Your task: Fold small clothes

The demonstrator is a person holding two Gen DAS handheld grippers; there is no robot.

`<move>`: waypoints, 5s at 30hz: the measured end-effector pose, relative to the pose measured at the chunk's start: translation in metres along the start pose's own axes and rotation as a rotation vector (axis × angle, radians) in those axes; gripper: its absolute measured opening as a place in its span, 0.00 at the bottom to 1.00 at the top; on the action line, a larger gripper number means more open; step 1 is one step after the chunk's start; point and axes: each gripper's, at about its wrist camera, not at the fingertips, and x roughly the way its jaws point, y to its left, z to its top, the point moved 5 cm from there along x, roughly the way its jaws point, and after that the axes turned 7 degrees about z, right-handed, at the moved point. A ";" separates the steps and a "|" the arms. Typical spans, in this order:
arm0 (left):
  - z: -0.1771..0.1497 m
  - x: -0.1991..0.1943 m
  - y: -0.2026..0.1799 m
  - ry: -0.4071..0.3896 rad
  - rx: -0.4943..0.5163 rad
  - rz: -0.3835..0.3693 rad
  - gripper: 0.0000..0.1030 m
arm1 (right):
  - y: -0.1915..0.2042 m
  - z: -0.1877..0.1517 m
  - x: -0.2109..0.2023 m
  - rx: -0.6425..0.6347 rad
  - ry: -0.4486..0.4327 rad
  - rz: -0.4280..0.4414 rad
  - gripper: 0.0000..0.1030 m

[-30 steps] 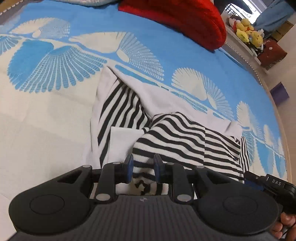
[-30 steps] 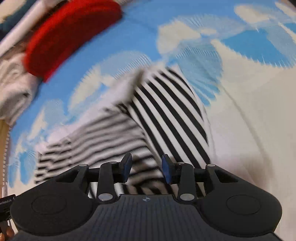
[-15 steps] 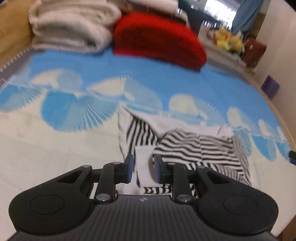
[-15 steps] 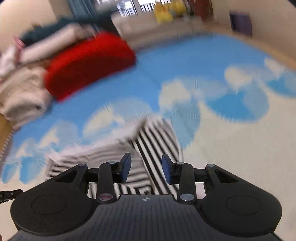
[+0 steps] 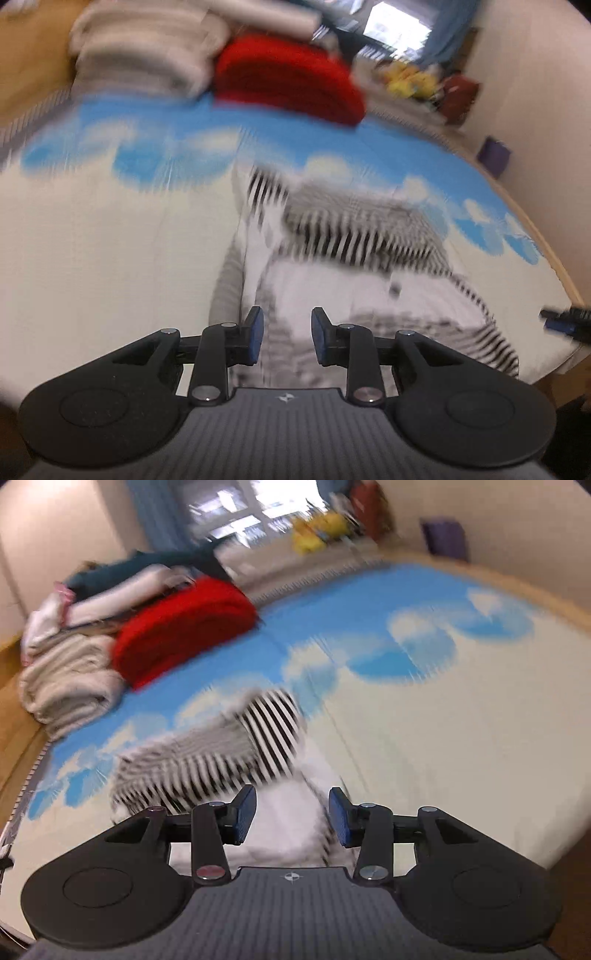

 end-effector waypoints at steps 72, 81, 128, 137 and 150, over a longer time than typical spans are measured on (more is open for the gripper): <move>-0.005 0.024 0.006 0.029 0.006 0.014 0.09 | 0.011 -0.044 0.027 -0.009 0.186 0.018 0.05; 0.021 -0.084 0.019 -0.007 -0.010 -0.099 0.08 | 0.053 -0.020 -0.066 -0.057 0.075 0.196 0.04; 0.070 0.137 0.002 0.223 0.155 -0.261 0.51 | 0.022 0.057 0.127 0.068 0.190 0.282 0.46; 0.092 0.160 -0.014 0.134 0.183 -0.123 0.61 | 0.093 -0.017 0.160 -0.306 0.461 0.327 0.49; 0.120 0.210 -0.015 0.108 0.189 0.051 0.61 | 0.113 -0.003 0.212 -0.273 0.364 0.261 0.37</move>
